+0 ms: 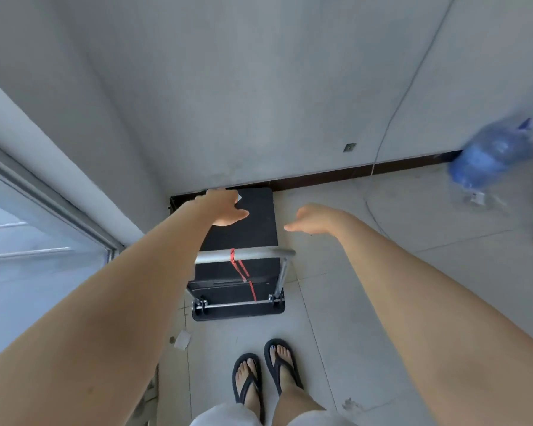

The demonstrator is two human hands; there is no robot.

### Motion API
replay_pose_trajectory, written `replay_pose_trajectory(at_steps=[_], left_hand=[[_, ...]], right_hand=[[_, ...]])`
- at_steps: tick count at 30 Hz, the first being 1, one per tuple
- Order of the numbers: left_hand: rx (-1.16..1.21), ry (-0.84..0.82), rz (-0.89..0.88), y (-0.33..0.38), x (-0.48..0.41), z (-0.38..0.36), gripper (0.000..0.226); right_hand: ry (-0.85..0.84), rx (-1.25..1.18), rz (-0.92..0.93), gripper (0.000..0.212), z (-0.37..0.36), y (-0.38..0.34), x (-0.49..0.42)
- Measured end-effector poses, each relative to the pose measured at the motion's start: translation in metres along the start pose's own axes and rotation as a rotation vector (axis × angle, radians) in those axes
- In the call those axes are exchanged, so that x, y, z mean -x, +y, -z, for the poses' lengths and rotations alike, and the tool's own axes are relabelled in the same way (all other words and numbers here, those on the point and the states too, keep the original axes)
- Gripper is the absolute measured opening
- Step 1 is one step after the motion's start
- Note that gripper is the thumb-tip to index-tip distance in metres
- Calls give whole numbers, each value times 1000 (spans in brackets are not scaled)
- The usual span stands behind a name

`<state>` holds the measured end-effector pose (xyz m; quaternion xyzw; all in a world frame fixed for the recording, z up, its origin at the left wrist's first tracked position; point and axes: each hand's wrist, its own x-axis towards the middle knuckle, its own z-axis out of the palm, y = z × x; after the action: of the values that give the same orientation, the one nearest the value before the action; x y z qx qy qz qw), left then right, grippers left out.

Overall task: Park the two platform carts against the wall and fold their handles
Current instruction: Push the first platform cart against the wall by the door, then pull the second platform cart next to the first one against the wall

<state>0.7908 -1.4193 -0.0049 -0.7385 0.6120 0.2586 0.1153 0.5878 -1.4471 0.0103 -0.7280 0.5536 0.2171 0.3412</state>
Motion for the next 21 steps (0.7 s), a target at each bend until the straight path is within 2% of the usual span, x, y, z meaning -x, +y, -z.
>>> replay_pose_trajectory(at_steps=[4,7,11,12,15,18,21], left_hand=[[-86,102,-168,67,-3,43,47],[-128,159,-346,146,17,68,48],[-211,204,-602,269,73,76,49],[-227,200,-671,301,96,72,48],[-259,214,-906,393,176,42,41],[-309,194,-1097,471,269,-3,36],[-385,138,-1338,542,365,-61,34]], right_hand=[[162,-10,-69,46,39,41,57],[283,-69,-165,35,57,85,119],[448,-133,-369,54,50,157,222],[482,-157,-409,52,41,178,253],[572,-239,-554,28,-6,238,352],[583,-319,-806,55,-73,285,457],[604,-379,-1031,55,-159,324,563]])
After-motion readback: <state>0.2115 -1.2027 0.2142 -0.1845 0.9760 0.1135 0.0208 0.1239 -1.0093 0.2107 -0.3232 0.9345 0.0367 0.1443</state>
